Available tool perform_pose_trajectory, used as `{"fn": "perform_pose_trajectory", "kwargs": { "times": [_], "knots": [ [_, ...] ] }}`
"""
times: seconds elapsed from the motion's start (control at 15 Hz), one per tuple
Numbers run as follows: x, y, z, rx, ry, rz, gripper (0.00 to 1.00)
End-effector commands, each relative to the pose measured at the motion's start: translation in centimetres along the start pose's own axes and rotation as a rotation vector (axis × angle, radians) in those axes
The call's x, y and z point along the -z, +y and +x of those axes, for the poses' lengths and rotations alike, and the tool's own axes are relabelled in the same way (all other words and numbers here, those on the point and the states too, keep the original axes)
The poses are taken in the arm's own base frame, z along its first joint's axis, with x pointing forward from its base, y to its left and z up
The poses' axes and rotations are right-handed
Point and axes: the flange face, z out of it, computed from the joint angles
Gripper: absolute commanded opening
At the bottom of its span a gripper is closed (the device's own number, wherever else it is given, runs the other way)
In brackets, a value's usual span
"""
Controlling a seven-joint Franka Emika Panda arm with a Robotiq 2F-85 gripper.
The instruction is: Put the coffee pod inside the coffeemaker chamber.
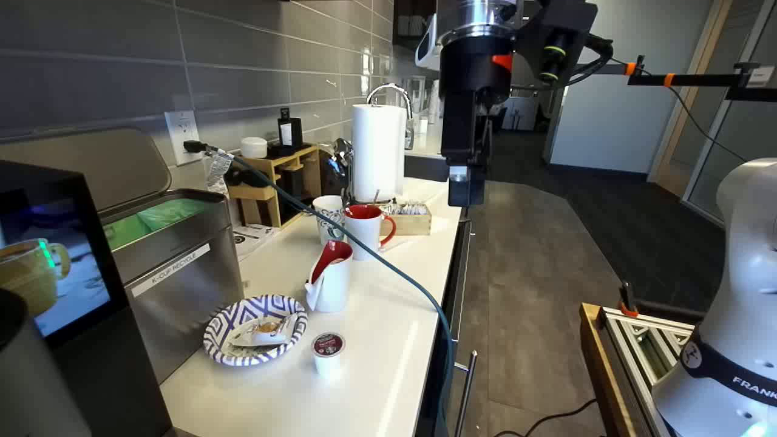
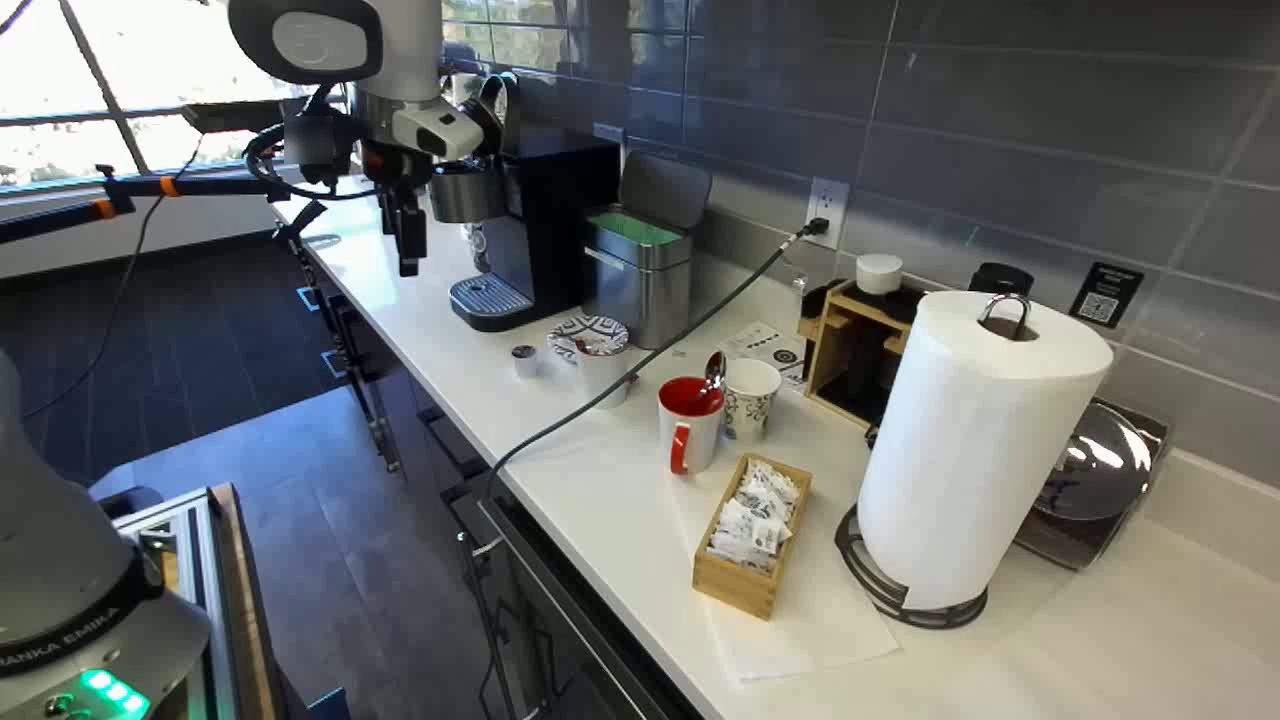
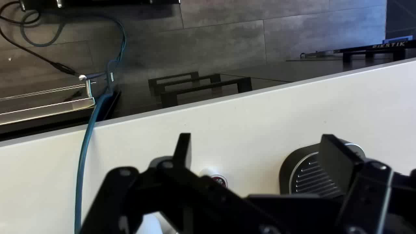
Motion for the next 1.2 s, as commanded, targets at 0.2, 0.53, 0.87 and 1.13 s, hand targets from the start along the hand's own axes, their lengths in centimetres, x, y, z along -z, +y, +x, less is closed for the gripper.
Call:
{"fn": "perform_pose_trajectory", "kwargs": {
  "times": [0.2,0.53,0.87,1.13],
  "knots": [
    [0.05,0.0,0.01,0.0,-0.001,0.0,1.0],
    [0.05,0.0,0.01,0.0,-0.001,0.0,1.0],
    [0.05,0.0,0.01,0.0,-0.001,0.0,1.0],
    [-0.32,-0.4,0.64,-0.056,0.007,-0.018,1.0]
  ]
}}
